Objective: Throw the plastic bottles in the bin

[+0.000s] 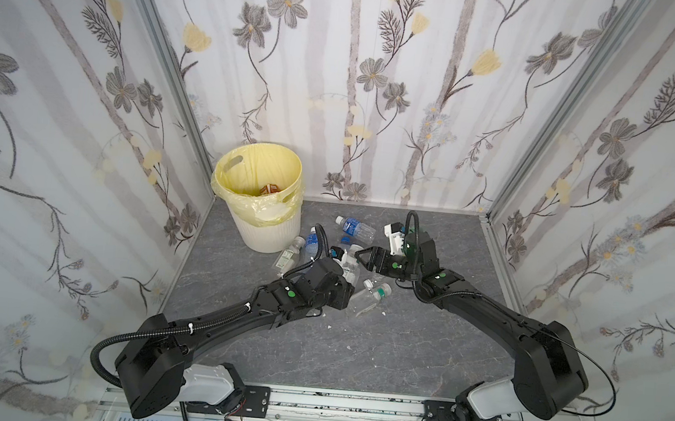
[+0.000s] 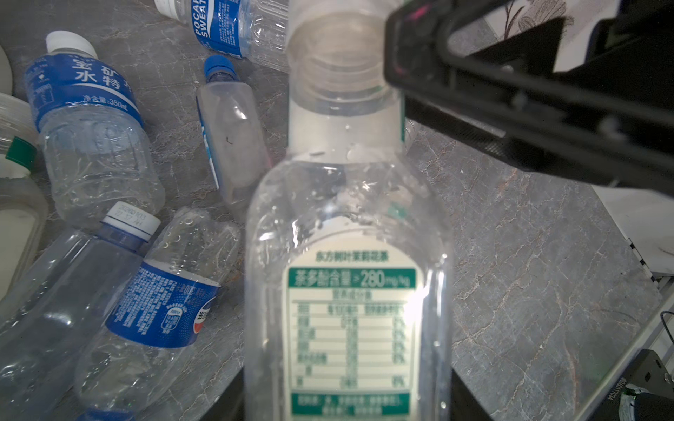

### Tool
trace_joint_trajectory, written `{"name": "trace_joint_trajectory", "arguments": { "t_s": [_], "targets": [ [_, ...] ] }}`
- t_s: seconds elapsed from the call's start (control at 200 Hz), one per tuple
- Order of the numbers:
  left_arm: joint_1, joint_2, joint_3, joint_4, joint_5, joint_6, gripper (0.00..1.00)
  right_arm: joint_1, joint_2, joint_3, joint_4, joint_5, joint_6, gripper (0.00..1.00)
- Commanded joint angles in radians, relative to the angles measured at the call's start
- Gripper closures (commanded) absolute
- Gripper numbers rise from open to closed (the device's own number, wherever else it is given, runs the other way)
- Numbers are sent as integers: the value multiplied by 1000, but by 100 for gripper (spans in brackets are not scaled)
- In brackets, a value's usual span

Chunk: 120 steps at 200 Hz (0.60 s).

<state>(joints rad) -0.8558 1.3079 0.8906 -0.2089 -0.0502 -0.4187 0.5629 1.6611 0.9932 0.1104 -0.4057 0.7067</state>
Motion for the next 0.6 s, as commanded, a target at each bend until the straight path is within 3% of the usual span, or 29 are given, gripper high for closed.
{"name": "trace_joint_trajectory", "arguments": {
  "t_s": [0.0,0.3,0.39,0.595],
  "targets": [
    [-4,-1,16,47,18,5,47,4,25,19,90,-41,40,24],
    [-19,20,20,59,34,9,42,3,63,35,138,-74,74,49],
    [-19,18,15,59,7,8,37,3,59,33,138,-69,77,58],
    [-19,-1,-1,65,-79,-34,20,-15,11,-15,219,-47,122,63]
  ]
}}
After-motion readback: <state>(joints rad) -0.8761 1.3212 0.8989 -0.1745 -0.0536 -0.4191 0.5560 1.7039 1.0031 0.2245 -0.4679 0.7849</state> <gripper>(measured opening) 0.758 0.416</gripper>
